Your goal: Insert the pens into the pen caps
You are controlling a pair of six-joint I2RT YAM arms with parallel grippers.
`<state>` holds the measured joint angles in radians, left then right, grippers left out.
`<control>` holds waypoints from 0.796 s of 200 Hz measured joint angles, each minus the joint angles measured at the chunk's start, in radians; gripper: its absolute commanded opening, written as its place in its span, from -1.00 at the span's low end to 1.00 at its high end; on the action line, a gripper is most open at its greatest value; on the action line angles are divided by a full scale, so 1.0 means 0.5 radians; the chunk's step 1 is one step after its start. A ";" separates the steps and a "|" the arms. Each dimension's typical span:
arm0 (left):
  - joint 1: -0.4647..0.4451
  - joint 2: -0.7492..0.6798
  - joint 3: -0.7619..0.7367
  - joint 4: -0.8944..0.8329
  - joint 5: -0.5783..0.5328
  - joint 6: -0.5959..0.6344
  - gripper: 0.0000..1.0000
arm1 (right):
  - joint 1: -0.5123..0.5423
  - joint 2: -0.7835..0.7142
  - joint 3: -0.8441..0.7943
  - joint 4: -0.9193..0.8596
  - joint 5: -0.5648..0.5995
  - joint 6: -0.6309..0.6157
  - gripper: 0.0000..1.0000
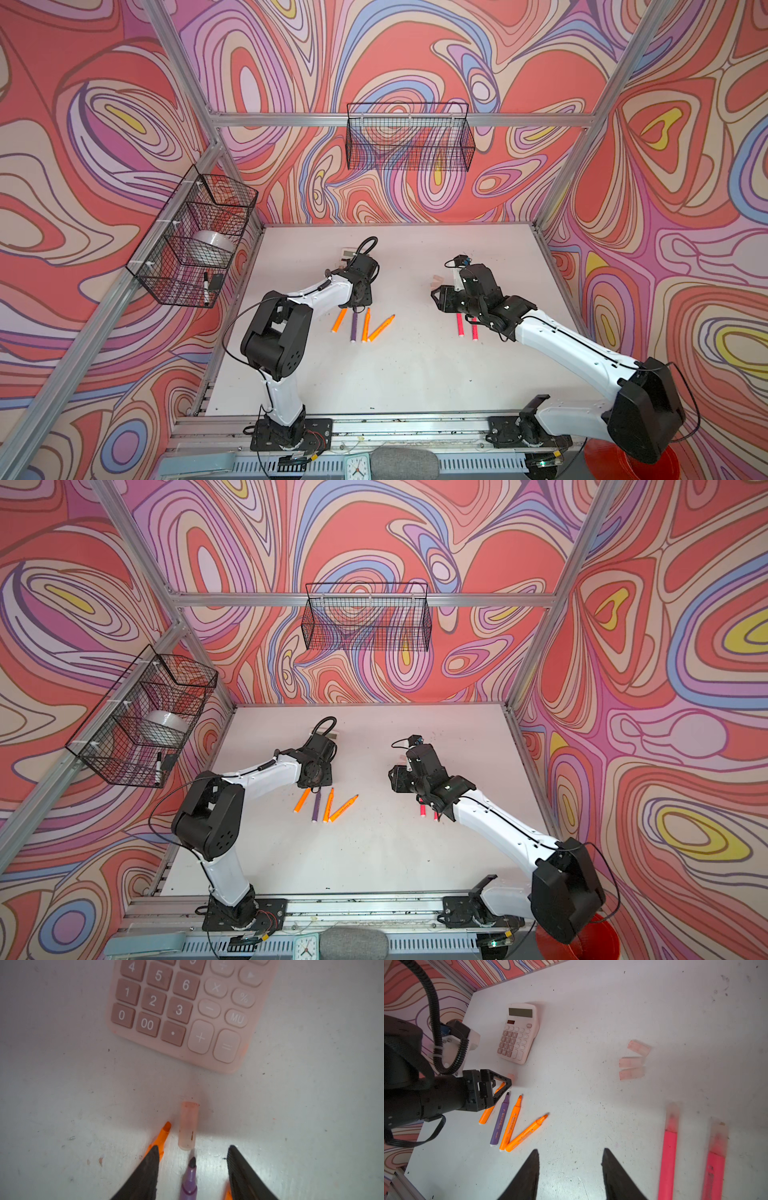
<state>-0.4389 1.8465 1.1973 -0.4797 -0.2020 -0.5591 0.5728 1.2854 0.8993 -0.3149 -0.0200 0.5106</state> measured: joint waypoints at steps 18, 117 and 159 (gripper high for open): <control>0.042 0.063 0.012 -0.023 0.055 0.037 -0.01 | 0.000 0.000 -0.037 0.007 -0.002 0.000 -0.01; 0.053 0.224 0.203 -0.066 0.315 0.195 -0.21 | 0.010 0.000 -0.098 0.063 -0.047 0.008 -0.06; 0.053 0.256 0.256 -0.076 0.399 0.224 -0.22 | 0.011 0.000 -0.105 0.064 -0.052 0.008 -0.07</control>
<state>-0.4122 1.9747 1.3251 -0.5179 -0.0025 -0.4473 0.5785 1.2854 0.8467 -0.2829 -0.0460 0.5148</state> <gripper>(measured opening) 0.390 0.469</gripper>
